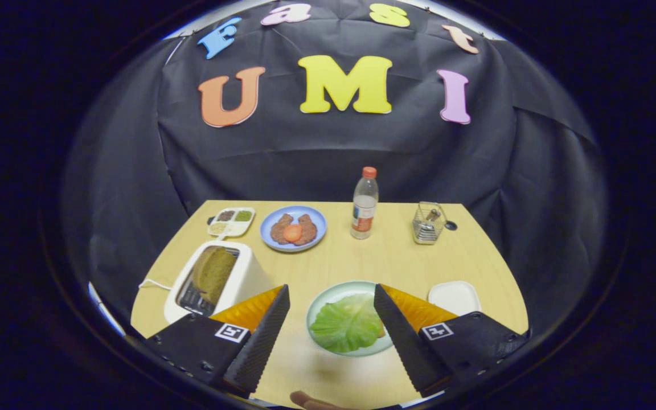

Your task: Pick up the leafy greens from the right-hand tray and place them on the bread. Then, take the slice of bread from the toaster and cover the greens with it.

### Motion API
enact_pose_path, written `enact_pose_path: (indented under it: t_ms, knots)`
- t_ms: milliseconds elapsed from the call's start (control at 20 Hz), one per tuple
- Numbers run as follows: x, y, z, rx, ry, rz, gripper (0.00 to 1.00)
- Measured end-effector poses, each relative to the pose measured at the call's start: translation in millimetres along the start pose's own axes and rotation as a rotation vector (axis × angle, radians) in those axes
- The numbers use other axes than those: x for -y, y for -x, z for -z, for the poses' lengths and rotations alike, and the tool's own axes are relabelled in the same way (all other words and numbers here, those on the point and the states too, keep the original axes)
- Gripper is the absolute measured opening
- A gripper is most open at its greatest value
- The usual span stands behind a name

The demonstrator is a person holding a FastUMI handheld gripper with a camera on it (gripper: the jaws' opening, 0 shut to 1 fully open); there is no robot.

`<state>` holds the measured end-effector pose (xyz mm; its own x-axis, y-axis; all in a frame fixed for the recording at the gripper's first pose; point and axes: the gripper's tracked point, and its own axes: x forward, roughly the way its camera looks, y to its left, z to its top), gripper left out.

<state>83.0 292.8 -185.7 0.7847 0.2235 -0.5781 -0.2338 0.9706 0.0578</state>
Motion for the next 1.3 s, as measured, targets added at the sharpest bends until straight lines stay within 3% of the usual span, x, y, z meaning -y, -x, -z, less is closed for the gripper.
enact_pose_path:
  t_ms: [450,750,950,1100,1200,1300]
  knots:
    - [-106,-15,-9,-0.025,0.048,-0.098,0.94]
    - [-134,-52,2,-0.071,0.039,-0.057,0.92]
    - [-135,-76,10,-0.137,0.008,0.008,0.63]
    - [-142,-84,14,-0.173,0.023,0.006,0.48]
    - [-145,-91,20,-0.198,0.056,0.021,0.45]
    - [-147,-88,25,-0.239,0.064,0.017,0.21]
